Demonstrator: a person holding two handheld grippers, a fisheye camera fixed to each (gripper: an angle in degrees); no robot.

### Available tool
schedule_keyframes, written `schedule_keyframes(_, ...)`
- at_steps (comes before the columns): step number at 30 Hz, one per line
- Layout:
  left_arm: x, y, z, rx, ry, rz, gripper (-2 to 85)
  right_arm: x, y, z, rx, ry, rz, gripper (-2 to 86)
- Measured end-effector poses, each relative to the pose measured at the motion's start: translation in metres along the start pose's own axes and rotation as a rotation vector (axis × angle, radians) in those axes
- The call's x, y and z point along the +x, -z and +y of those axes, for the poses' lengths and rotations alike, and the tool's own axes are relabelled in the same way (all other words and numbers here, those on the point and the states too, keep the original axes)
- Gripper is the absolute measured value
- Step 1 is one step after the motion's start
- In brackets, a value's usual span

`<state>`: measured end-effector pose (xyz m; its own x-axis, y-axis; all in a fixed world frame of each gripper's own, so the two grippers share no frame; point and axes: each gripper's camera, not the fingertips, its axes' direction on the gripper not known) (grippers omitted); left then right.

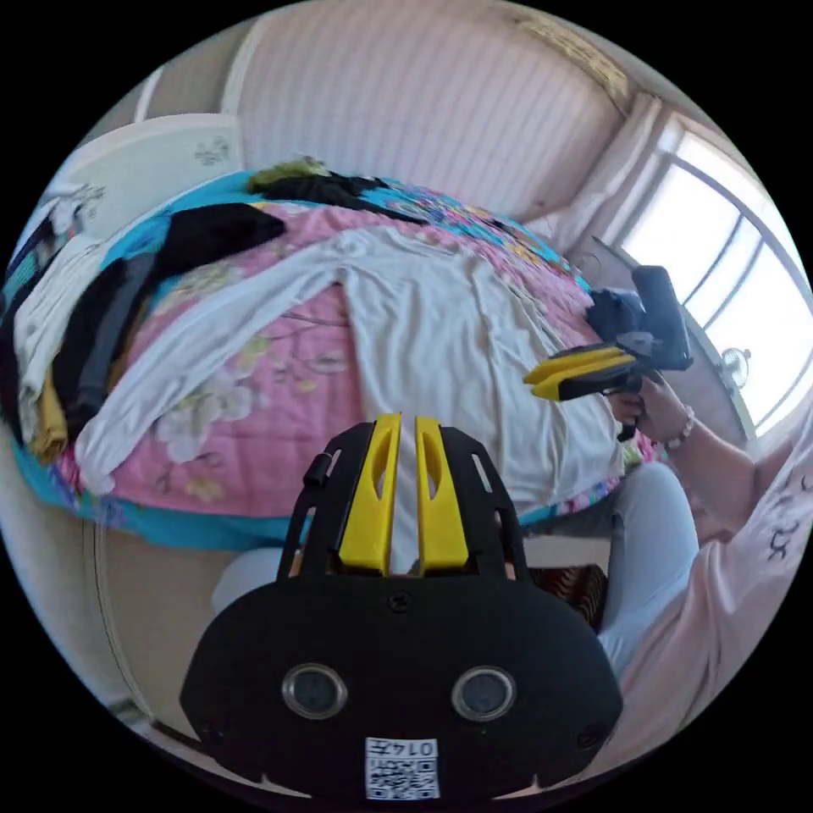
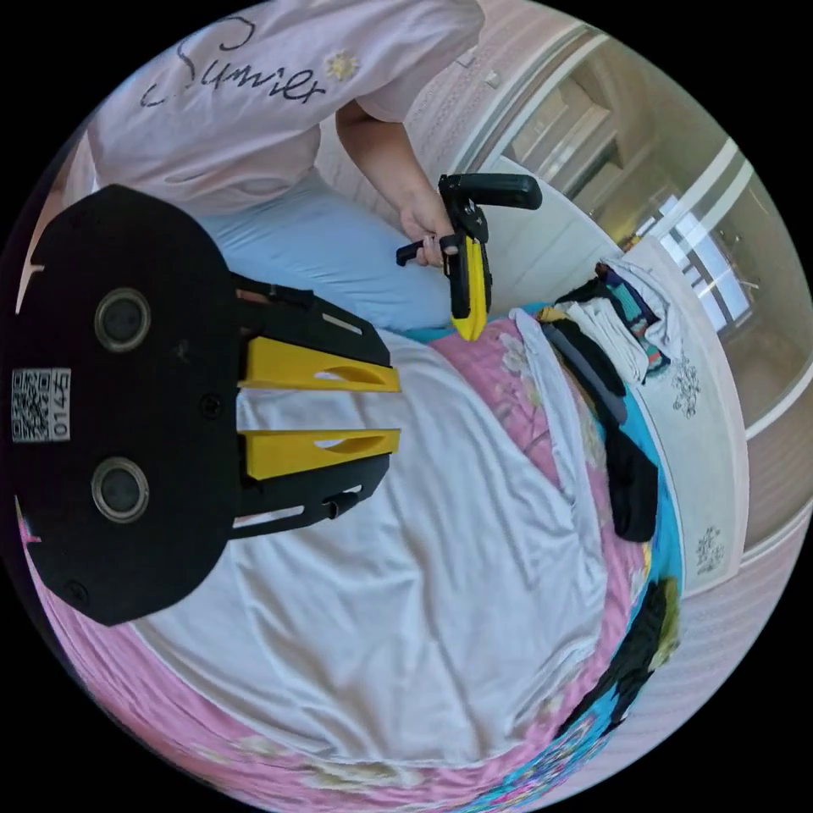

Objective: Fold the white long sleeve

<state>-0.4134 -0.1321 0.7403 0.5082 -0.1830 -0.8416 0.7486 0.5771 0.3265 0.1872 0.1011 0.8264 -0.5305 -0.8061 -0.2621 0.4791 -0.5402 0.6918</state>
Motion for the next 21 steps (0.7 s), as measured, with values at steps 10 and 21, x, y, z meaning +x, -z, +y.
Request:
schedule_keyframes(10, -0.21, 0.155, 0.092, 0.36, 0.677, -0.456, 7.1, -0.044, -0.141, -0.19, -0.073, 0.379, 0.066, 7.6)
schedule_keyframes(21, -0.233, 0.142, 0.094, 0.214, 0.572, -0.342, 2.1, 0.011, -0.274, -0.301, -0.196, 0.35, 0.313, 7.6)
